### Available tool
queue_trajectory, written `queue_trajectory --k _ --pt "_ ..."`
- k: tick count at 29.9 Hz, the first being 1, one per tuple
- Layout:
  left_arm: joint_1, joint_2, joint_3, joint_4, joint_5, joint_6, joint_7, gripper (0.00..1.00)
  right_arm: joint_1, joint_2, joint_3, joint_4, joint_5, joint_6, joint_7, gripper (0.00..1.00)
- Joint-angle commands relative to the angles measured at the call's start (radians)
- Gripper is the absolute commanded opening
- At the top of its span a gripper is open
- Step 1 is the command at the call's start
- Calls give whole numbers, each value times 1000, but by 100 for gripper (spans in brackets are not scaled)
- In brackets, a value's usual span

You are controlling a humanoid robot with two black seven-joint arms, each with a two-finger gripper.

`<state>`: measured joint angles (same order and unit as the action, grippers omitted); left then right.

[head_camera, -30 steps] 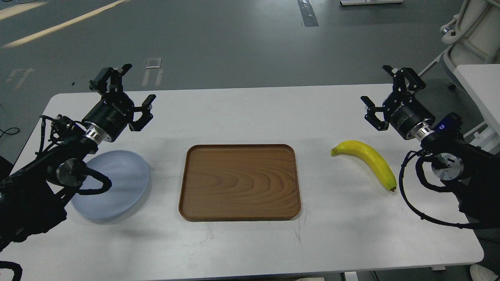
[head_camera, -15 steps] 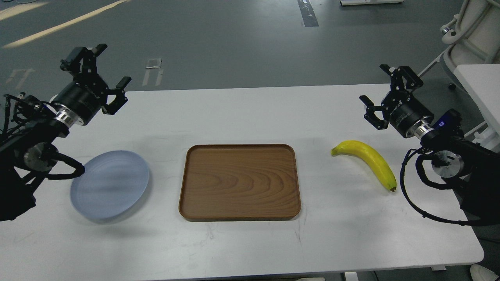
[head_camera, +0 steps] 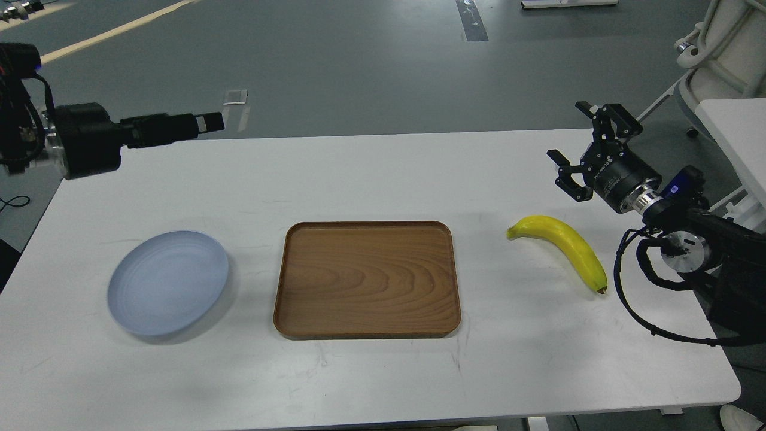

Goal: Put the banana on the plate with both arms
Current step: 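Lower the left gripper to the plate's outer rim and grip it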

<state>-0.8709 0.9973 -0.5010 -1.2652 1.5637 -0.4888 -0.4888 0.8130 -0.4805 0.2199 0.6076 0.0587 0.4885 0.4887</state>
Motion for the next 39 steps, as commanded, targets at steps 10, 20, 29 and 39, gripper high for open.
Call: queue_trajectory --k 10,20,29,39 --pt "39 -6 328 348 115 114 0 100 18 2 -2 3 0 0 0 100" --pt "105 -91 391 477 -40 122 0 93 14 0 -1 4 0 0 0 100" --pt "142 -115 391 518 -42 162 0 79 11 3 -2 5 -5 0 0 100" --pt "148 -115 391 518 -42 162 0 21 11 2 -2 5 -5 0 0 100"
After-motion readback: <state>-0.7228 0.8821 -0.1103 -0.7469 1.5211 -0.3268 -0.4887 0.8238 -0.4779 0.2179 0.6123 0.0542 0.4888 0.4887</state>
